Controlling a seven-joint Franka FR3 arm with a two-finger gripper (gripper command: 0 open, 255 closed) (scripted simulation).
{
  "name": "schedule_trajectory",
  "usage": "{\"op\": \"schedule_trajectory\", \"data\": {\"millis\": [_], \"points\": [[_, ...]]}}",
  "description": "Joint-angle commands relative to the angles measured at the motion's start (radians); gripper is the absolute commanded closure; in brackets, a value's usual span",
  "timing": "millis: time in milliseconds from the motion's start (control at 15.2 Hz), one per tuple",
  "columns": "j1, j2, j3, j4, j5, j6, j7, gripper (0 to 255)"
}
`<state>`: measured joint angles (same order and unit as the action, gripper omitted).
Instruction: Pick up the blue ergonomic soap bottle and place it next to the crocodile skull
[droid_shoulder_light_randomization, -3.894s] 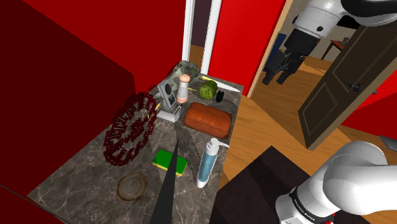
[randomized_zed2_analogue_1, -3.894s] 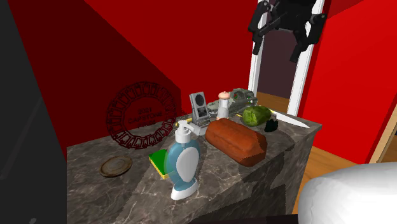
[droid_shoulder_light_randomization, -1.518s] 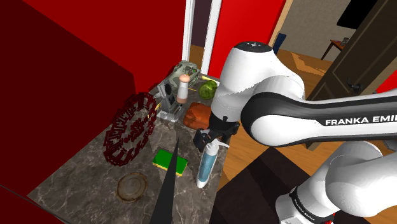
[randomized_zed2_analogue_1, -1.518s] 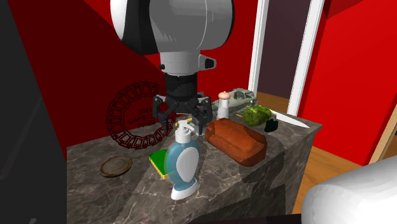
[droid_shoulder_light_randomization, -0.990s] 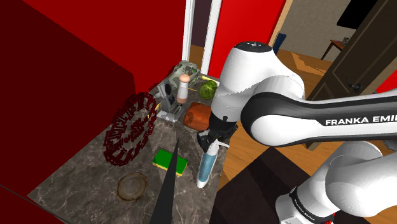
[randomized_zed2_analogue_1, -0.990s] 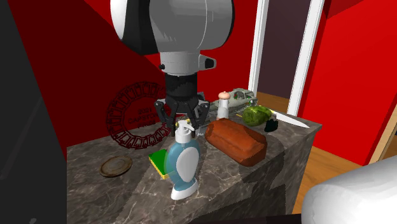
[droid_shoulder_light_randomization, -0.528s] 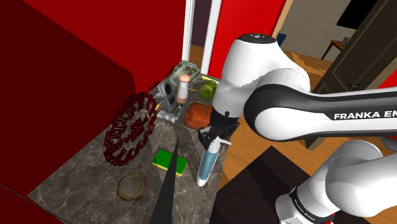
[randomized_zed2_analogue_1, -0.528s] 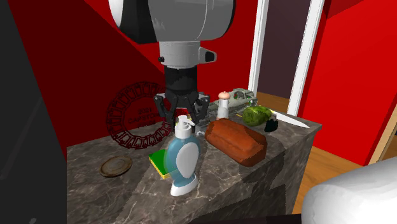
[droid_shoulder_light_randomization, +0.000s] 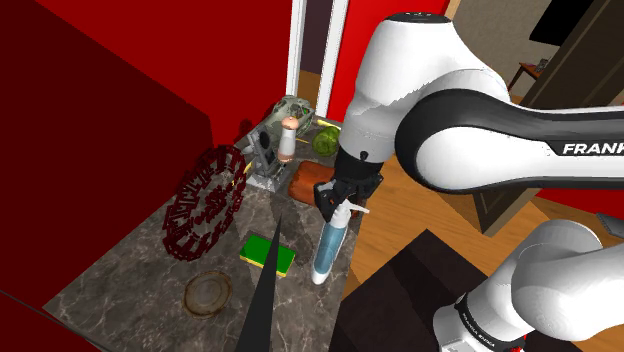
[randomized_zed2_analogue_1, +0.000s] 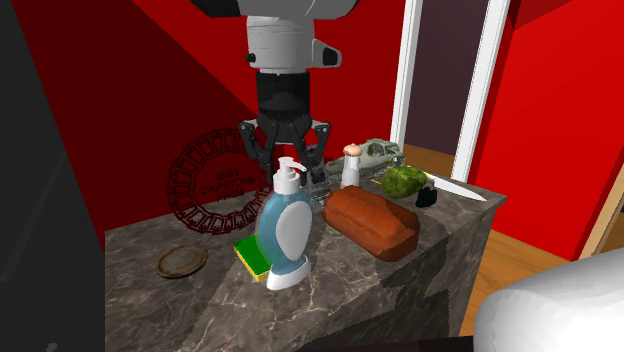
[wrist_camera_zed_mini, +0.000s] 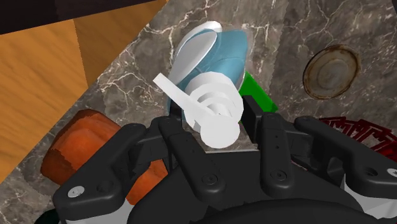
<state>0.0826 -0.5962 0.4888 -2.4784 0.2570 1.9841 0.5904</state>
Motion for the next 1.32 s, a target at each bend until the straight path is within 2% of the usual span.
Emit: {"op": "schedule_trajectory", "data": {"millis": [0,1254], "points": [[0.000,-0.008,-0.007,0.021,-0.003,-0.029,0.000,255],[-0.018,-0.011,-0.057,0.270,-0.042,-0.281,0.005,255]]}}
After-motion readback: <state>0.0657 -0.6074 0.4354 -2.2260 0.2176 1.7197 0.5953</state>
